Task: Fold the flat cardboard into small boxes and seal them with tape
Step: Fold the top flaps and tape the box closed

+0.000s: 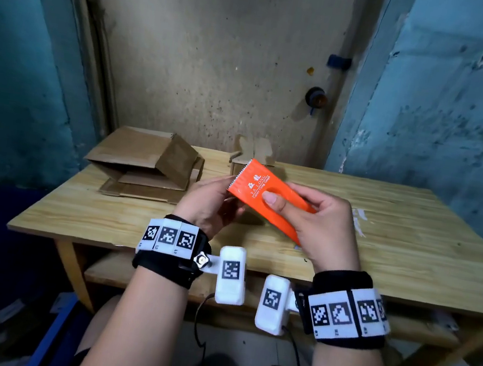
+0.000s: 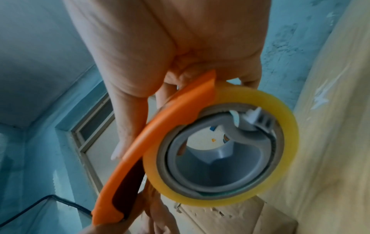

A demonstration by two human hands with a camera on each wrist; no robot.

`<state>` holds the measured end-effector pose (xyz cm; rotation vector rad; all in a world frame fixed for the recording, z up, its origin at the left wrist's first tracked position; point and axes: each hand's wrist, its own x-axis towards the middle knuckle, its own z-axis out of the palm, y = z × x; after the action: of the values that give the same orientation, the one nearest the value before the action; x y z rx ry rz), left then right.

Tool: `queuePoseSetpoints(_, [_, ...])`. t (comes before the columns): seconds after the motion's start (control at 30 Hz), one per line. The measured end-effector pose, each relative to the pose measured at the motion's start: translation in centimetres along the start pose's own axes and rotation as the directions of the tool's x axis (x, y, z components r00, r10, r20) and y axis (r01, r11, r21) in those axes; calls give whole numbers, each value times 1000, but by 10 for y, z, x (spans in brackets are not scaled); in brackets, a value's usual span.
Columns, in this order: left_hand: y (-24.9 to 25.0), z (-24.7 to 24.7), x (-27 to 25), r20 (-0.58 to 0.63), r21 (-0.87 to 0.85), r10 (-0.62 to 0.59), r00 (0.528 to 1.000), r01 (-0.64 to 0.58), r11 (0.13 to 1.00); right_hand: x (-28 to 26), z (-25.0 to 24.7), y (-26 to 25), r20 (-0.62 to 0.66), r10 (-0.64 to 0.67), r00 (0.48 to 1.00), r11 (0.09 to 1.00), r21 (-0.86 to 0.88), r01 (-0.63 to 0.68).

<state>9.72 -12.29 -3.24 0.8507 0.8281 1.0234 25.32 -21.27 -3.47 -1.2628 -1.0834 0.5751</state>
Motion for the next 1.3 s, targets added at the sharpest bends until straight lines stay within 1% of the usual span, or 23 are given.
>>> queuePoseSetpoints(0.1, [-9, -7, -2, -35, 24, 79, 996, -78, 997, -8, 2, 4, -5, -14, 1000, 999, -29, 14])
queuePoseSetpoints(0.23, [-15, -15, -9, 2, 13, 168, 986, -168, 986, -21, 2, 10, -14, -33, 999, 999, -15, 32])
queuePoseSetpoints(0.4, [-13, -16, -21, 32, 28, 231, 972, -232, 972, -32, 3, 19, -20, -22, 1000, 1000, 3, 22])
queuePoseSetpoints(0.53, [-5, -14, -25, 30, 54, 290, 957, -291, 955, -40, 8, 20, -59, -55, 997, 998, 27, 57])
queuePoseSetpoints(0.77, [4, -8, -32, 39, 86, 437, 899, -439, 894, -46, -1, 7, -30, -99, 995, 994, 48, 100])
queuePoseSetpoints(0.9, [10, -5, -36, 71, 82, 453, 889, -458, 885, -54, -6, 1, -18, -129, 991, 991, 39, 130])
queuePoseSetpoints(0.97, [11, -5, -36, 66, 100, 458, 886, -463, 881, -56, -5, 0, -21, -138, 990, 990, 29, 139])
queuePoseSetpoints(1.07, [14, -7, -32, 22, 89, 408, 913, -408, 908, -62, -1, 0, -32, -141, 989, 990, 18, 142])
queuePoseSetpoints(1.1, [16, -7, -30, 9, 88, 409, 912, -409, 908, -63, 0, 0, -33, -147, 989, 989, 11, 147])
queuePoseSetpoints(1.2, [21, -9, -23, -32, 203, 454, 891, -439, 875, -65, -2, 0, -34, -155, 987, 988, -19, 154])
queuePoseSetpoints(1.27, [23, -9, -21, -21, 252, 438, 899, -420, 872, -65, -6, 0, -36, -153, 988, 988, -33, 151])
queuePoseSetpoints(1.3, [24, -9, -22, 3, 249, 419, 908, -406, 879, -65, -7, 0, -32, -152, 988, 988, -31, 151])
